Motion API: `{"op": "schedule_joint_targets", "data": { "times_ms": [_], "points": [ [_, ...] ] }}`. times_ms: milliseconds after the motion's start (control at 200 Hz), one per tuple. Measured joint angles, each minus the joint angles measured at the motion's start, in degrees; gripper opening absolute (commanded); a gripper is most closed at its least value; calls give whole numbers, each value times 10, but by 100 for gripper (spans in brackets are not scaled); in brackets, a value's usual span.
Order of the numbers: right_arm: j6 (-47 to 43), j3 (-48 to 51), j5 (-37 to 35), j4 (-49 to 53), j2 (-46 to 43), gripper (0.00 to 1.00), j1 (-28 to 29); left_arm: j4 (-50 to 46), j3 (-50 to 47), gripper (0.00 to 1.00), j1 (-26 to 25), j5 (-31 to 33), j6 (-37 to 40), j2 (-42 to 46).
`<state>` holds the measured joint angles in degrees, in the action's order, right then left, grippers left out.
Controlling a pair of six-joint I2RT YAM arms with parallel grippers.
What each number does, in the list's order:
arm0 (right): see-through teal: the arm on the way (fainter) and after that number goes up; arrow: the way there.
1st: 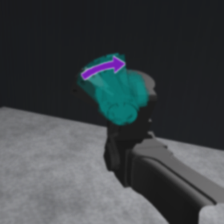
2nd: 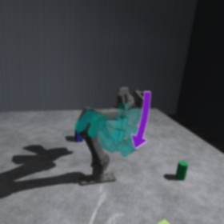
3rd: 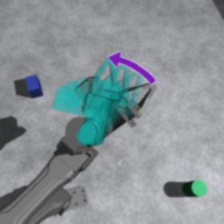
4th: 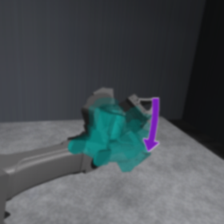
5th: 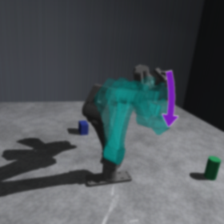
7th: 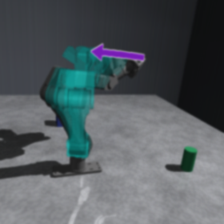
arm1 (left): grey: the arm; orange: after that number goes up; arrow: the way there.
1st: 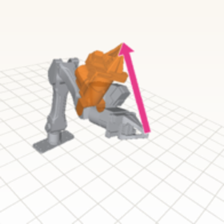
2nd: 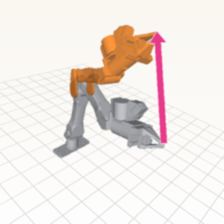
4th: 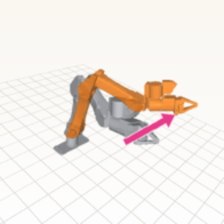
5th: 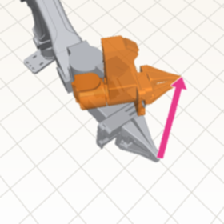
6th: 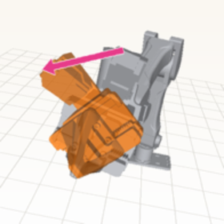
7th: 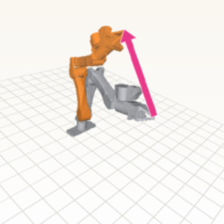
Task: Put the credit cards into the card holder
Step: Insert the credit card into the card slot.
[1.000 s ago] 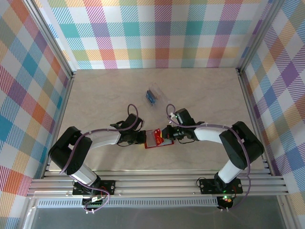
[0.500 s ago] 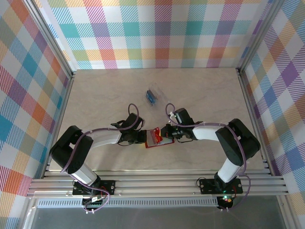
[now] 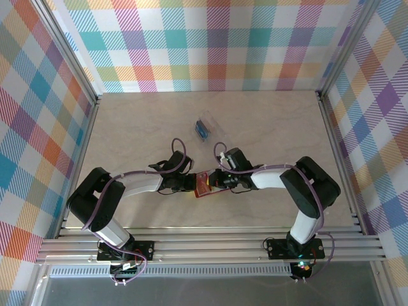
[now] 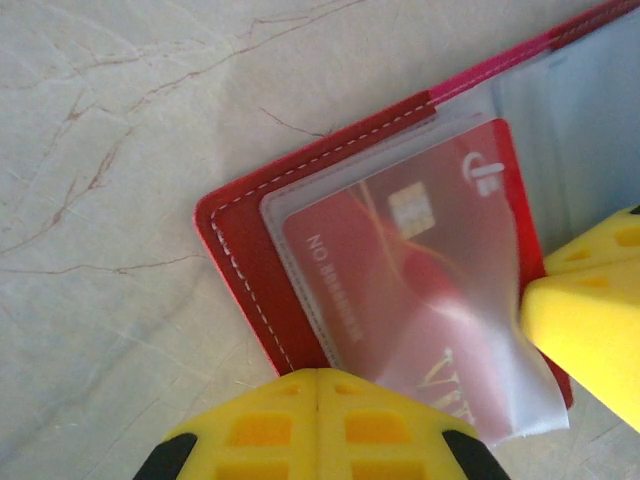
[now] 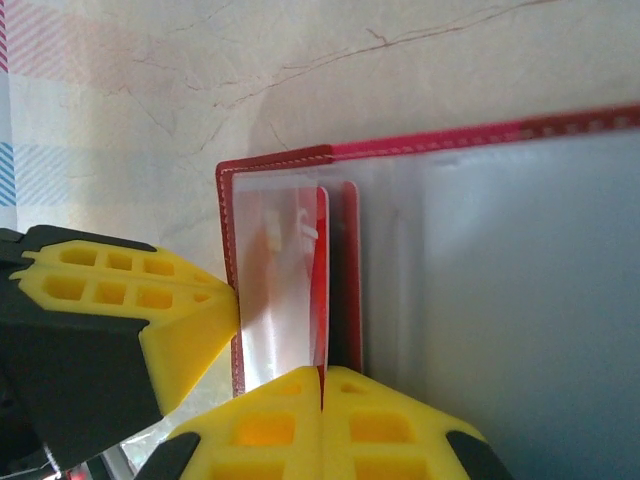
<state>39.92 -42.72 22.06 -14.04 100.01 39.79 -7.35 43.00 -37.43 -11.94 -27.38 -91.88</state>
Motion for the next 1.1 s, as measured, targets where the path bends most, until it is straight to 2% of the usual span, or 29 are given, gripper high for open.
{"op": "schedule_joint_targets", "data": {
  "times_ms": [195,250,385,595,805,1100],
  "points": [
    [1,-6,-23,2,3,0,11,0,0,0,0,0,0,0],
    [1,-8,-29,7,3,6,12,0,0,0,0,0,0,0],
    [-10,-17,-50,33,-4,33,22,-2,2,0,0,2,0,0],
    [-38,-33,-91,122,-57,47,34,-3,2,0,-1,6,2,0],
    [-68,-62,-161,219,-101,45,34,-6,5,0,-3,10,6,-1],
    [-109,-139,-259,302,-71,47,34,-13,8,0,-4,13,14,-2]
  ]
}}
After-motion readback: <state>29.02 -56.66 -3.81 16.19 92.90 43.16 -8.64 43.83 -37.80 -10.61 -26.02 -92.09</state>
